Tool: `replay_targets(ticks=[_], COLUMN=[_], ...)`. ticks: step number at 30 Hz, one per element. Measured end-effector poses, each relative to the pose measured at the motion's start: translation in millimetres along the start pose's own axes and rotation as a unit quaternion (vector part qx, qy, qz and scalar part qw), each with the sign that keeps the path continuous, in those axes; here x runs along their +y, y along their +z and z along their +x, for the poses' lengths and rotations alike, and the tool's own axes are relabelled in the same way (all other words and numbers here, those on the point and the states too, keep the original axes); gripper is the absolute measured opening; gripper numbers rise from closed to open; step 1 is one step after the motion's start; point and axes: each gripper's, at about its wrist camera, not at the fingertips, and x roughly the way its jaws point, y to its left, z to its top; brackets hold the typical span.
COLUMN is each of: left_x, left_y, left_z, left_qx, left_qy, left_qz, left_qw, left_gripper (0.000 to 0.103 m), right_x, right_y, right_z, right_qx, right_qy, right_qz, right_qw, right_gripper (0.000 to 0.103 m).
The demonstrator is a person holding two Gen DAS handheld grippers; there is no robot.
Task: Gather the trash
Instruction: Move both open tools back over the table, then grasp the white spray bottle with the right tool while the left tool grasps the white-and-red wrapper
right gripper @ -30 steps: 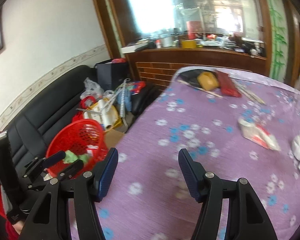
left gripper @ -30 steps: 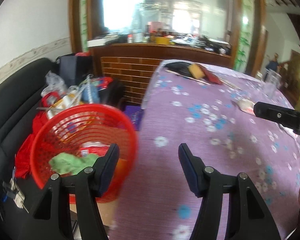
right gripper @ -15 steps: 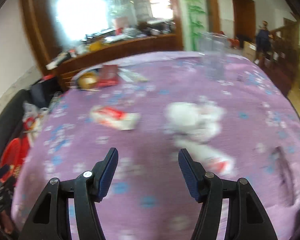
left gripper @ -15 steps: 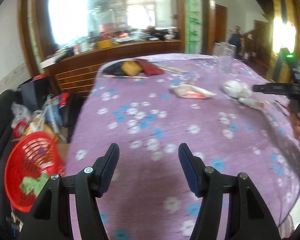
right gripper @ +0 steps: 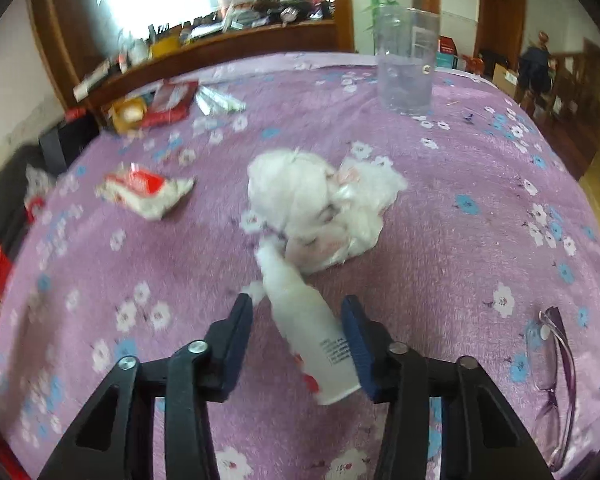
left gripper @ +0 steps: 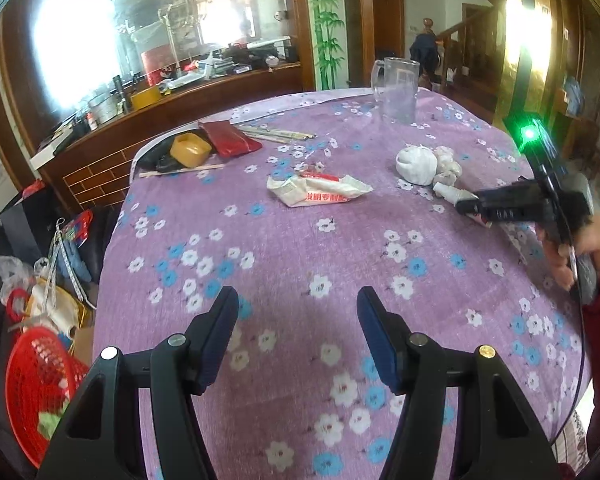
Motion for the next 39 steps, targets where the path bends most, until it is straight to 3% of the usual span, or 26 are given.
replay_targets(ticks=[5, 9, 14, 18, 22, 27, 29, 33, 39], left_x=[-0.9, -7.3, -11.4, -2.7, 13.1, 7.2, -2.1, -23.9, -58.8], left_y=[27.1, 56.5, 91.7, 117.8, 128.4, 122.2, 113.9, 88.6, 65.9], left_z=[23.1, 46.7, 83.9, 137.5, 178.8, 197.0, 190.2, 166.7, 143.1], left_qx=[0.009, 0.006, -0.004, 0.020, 0.059, 0.100, 0.106, 0.119, 0.123], left_qy=[-0.002, -0.010, -0.025, -0.032, -0.071, -0.109, -0.117, -0.174, -0.181], left_qz=[-0.004, -0.012, -0.028, -0.044, -0.075, -0.055, -0.025, 0.017, 0.087], left_qw=[1.0000, 0.9999, 0.9993, 0.9983, 0.9929, 0.9876, 0.9871, 0.9774, 0.9719], left_gripper=[0.062, 0.063, 0.064, 0.064, 0.064, 0.064, 0.064, 0.064, 0.072], right_x=[8.8, 2.5, -2.3, -10.6, -20.2, -28.7, -31.1, -33.6, -32.3], right_y=[-8.4, -8.5, -12.6, -13.1, -11.9, -12.2, -12.3, -12.3, -13.9], right_z=[1.2, -5.6, -13.2, -20.4, -25.1, -25.9, -27.2, -29.8, -32.3], right_qx=[-0.003, -0.044, -0.076, -0.098, -0.112, -0.114, -0.117, -0.118, -0.123], right_qy=[0.001, 0.078, 0.109, 0.121, 0.116, 0.115, 0.113, 0.118, 0.118], right_qz=[-0.002, 0.039, 0.064, 0.085, 0.098, 0.114, 0.117, 0.123, 0.120], right_qw=[1.000, 0.995, 0.989, 0.984, 0.982, 0.980, 0.980, 0.978, 0.978], right_gripper=[0.033, 0.034, 0.034, 0.034, 0.034, 0.034, 0.034, 0.034, 0.034])
